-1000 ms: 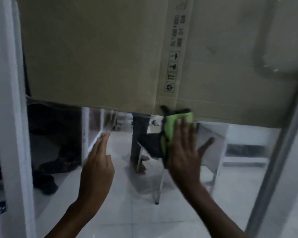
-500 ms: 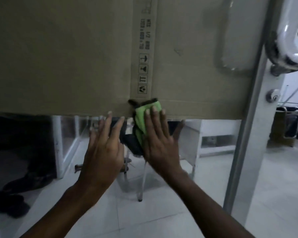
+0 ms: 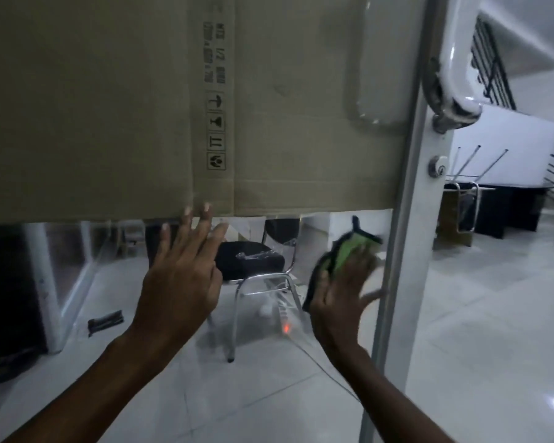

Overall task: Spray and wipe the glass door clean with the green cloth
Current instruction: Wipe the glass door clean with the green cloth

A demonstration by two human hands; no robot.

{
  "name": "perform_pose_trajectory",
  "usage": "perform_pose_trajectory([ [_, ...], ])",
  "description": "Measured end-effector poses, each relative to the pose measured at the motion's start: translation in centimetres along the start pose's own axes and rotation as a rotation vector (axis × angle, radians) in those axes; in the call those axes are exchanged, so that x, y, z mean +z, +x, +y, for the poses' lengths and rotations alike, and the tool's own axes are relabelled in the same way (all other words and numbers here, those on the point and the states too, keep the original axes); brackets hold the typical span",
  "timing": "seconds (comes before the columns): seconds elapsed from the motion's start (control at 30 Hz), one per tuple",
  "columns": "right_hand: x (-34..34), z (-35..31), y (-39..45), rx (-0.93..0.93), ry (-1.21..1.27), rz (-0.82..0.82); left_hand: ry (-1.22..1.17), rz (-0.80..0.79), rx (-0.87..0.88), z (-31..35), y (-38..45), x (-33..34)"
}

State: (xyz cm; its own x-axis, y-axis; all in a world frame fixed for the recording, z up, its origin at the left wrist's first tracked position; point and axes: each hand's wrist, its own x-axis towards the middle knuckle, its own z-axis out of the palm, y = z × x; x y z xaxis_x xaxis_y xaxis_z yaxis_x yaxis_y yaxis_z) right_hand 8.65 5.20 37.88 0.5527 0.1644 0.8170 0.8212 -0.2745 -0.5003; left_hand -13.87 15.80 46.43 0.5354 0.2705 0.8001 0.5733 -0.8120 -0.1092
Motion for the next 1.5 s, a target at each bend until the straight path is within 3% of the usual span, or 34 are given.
perform_pose_trajectory([
  [0.1,-1.7,-2.8,6.8,-0.301,-0.206,0.038,0.032,0.012,0.003,0.0,0.0,0.7],
  [0.27,-3.0,-1.0,12.0,-0.122,-0.28,0.151,0.071,0.085,0.035,-0.1,0.0,1.5],
  [0.43,-1.8,8.3,2.1,-0.091,-0.249,0.071,0.052,0.144,0.029,0.6,-0.3,1.7],
  [0.57,0.6,12.6,-7.2,0.049,-0.178,-0.031,0.047,0.126,0.037,0.4,0.0,1.8],
  [0.73,1.4,8.9,-7.8,0.139,0.005,-0.007,0.029,0.16,0.049,0.1,-0.1,2.8],
  [0.83,-0.3,4.7,-1.5,0.046,0.15,-0.005,0.019,0.198,0.07,0.0,0.0,3.4],
  [0.93,-2.6,0.5,6.8,0.005,0.123,0.051,0.018,0.185,0.045,0.3,0.0,3.3],
  [1.03,-2.8,-1.7,9.4,-0.13,0.013,0.069,0.024,0.177,0.005,1.0,-0.2,2.9],
  [1.1,-1.9,-1.2,6.7,-0.36,-0.097,-0.025,0.029,0.186,0.001,1.3,-0.3,2.7],
  [1.2,-0.4,4.1,0.4,-0.834,-0.284,-0.207,0.033,0.177,0.009,1.3,-0.3,2.7],
  [1.27,-0.4,8.5,-2.6,-0.932,-0.347,-0.26,0.031,0.162,0.011,1.0,-0.3,2.6],
  [1.37,-1.2,9.9,-3.3,-0.595,-0.282,-0.181,0.043,0.151,0.007,0.5,-0.5,2.8],
  [1.43,-1.5,7.3,-1.0,-0.274,-0.157,-0.104,0.053,0.152,0.009,0.6,-0.5,2.9],
  [1.5,-1.8,3.2,2.6,-0.071,0.0,-0.034,0.065,0.151,0.003,0.9,-0.4,2.9],
])
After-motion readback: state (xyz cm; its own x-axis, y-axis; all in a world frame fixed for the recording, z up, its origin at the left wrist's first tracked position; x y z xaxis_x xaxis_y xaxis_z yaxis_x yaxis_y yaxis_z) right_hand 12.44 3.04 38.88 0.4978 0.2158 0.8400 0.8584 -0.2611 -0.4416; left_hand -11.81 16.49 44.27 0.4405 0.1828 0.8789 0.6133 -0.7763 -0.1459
